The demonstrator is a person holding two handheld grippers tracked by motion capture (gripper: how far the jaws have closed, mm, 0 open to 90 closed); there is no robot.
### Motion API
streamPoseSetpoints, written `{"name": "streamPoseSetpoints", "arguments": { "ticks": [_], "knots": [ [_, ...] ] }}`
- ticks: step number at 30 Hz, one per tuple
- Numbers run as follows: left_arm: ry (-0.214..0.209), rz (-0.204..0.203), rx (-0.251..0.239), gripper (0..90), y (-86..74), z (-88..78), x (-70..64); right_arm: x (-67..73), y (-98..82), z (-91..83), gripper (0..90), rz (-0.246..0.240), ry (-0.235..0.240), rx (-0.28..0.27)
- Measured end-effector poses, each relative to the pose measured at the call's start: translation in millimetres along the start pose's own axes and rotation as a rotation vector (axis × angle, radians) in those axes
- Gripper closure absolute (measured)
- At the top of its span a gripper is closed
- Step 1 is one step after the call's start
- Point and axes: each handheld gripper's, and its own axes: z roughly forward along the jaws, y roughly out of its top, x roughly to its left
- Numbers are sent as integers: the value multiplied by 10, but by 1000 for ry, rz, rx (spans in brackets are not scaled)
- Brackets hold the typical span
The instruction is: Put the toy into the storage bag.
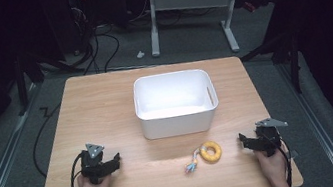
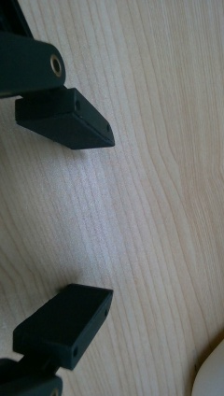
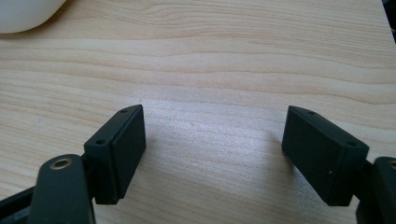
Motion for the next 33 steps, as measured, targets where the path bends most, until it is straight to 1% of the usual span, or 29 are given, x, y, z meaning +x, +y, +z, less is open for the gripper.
{"name": "streamPoseSetpoints", "arguments": {
  "ticks": [6,8,11,19,22,24,26,29,33],
  "knots": [
    [-1,0,0,227,4,4,1,9,5,8,197,0,4,1],
    [-1,0,0,228,4,4,1,8,5,8,195,-5,5,3],
    [-1,0,0,228,4,4,1,-1,-4,1,185,-26,20,4],
    [-1,0,0,227,4,3,1,2,-3,0,187,-25,25,6],
    [-3,2,0,227,1,1,0,8,-4,-2,203,-26,23,3],
    [-3,1,0,227,0,1,0,24,-6,-6,244,-21,17,-5],
    [-3,4,1,227,1,0,1,31,-6,-7,250,-25,16,-8],
    [-3,2,0,227,5,5,1,31,-9,-24,273,-32,26,0],
    [-3,2,0,227,5,5,1,31,-24,-32,305,-35,31,-11]
  ]
}}
